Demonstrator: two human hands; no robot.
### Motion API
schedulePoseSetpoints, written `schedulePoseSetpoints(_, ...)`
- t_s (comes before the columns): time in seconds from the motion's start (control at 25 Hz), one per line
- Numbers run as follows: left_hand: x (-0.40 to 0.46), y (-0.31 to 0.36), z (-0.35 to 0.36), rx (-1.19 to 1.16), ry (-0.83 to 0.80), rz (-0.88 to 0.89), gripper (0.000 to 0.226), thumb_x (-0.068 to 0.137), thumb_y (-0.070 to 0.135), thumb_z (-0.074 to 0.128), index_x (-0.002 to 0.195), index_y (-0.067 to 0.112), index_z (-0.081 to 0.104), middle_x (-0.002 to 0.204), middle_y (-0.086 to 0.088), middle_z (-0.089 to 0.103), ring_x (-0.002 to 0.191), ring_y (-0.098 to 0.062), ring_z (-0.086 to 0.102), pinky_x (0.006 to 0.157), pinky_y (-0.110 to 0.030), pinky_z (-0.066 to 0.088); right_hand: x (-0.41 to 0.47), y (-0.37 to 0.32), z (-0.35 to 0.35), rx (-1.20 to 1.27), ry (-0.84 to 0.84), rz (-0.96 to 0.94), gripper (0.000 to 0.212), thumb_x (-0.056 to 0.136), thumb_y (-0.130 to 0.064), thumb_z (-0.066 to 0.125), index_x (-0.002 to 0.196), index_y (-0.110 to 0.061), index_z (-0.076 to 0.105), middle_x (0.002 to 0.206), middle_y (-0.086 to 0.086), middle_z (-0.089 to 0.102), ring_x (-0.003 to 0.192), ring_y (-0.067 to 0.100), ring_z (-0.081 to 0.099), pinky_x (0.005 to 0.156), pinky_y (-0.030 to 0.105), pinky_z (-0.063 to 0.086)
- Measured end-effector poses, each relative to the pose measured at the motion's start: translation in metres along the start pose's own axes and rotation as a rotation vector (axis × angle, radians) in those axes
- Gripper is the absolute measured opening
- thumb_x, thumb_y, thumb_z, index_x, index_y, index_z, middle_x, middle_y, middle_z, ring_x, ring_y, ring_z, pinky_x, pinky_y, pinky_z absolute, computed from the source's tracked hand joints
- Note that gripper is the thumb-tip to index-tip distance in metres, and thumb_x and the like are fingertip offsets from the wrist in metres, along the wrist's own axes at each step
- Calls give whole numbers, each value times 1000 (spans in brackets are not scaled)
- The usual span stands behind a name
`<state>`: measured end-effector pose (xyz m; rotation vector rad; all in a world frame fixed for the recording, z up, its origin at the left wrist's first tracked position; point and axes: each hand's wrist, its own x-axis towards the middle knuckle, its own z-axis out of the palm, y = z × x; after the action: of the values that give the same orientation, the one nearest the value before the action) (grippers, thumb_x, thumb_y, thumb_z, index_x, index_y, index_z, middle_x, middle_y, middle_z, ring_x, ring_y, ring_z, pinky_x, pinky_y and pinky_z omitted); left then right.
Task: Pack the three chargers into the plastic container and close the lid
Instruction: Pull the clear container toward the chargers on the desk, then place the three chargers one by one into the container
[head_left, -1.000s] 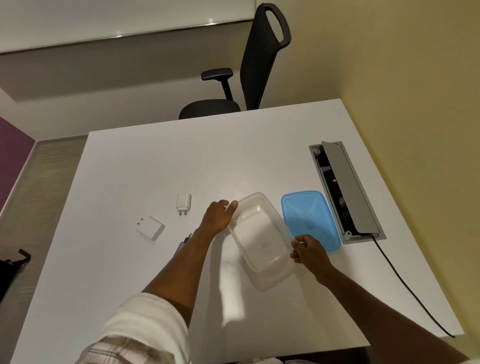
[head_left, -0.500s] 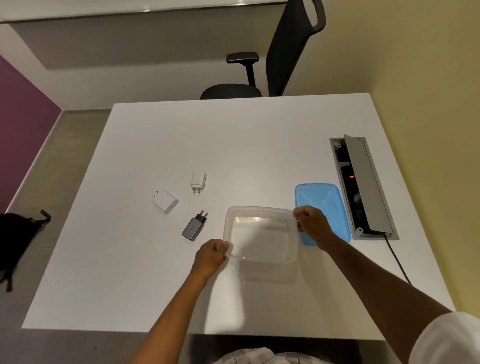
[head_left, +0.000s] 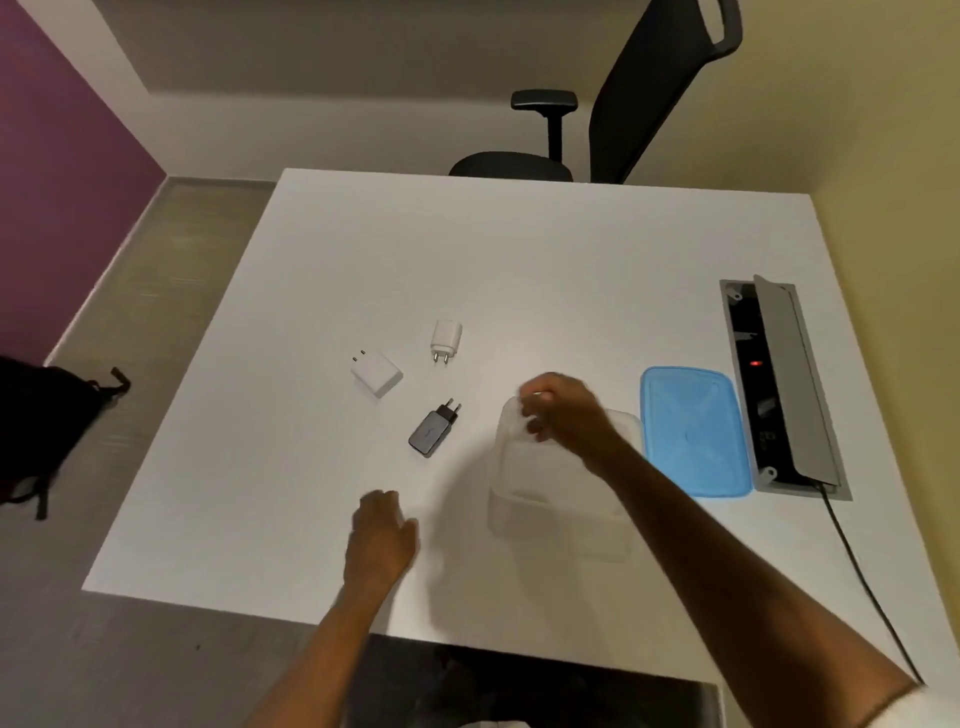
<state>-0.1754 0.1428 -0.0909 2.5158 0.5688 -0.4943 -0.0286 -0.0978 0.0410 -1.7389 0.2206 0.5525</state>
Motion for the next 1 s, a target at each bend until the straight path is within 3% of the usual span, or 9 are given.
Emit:
schedulePoseSetpoints(0.08,9,-18,0,106,-15,25,49,94,24,51,140,9,44,155,-15,34,143,-32,32,112,-42,36,8,-2,48,-70,-168,97,8,87,-14,59,82,-10,65,80,11,63,57,19,60,55,27,51)
schedulePoseSetpoints(0.16,13,-28,-2,127,27,57,58,95,24,50,150,15,34,162,-10,24,149,-27,23,118,-40,30,21,8,89,-188,-207,166,13,86,-20,61,90,-7,61,86,12,61,65,24,60,63,33,53)
schedulePoseSetpoints(0.32,22,-37,2,74,57,27,66,98,33,44,157,22,17,166,-3,11,151,-27,18,122,-42,20,44,32,140,-434,16,178,60,75,-31,73,122,-12,42,116,10,53,101,31,62,80,39,51)
schedulePoseSetpoints(0.44,25,-41,13,125,100,100,67,100,35,38,157,20,7,167,-3,1,155,-26,3,121,-38,1,55,45,162,-519,133,155,75,68,-38,78,125,-18,34,122,11,43,106,36,60,75,37,45)
schedulePoseSetpoints(0.6,31,-54,22,142,139,147,67,100,37,39,157,21,8,166,-2,-2,154,-24,0,123,-39,1,68,53,187,-633,142,147,80,70,-38,80,130,-17,31,128,14,37,108,40,59,80,44,53)
schedulePoseSetpoints(0.84,37,-60,30,132,153,141,67,98,38,42,157,22,14,167,-2,3,154,-22,0,124,-39,4,71,63,196,-812,127,59,74,80,-9,71,140,-14,28,128,19,41,104,40,62,82,43,58)
schedulePoseSetpoints(1.0,37,-59,32,149,178,149,67,97,37,45,156,20,19,166,-6,11,154,-26,7,123,-41,7,67,62,187,-825,93,31,73,79,-10,73,138,-14,30,123,19,47,104,39,63,82,41,56)
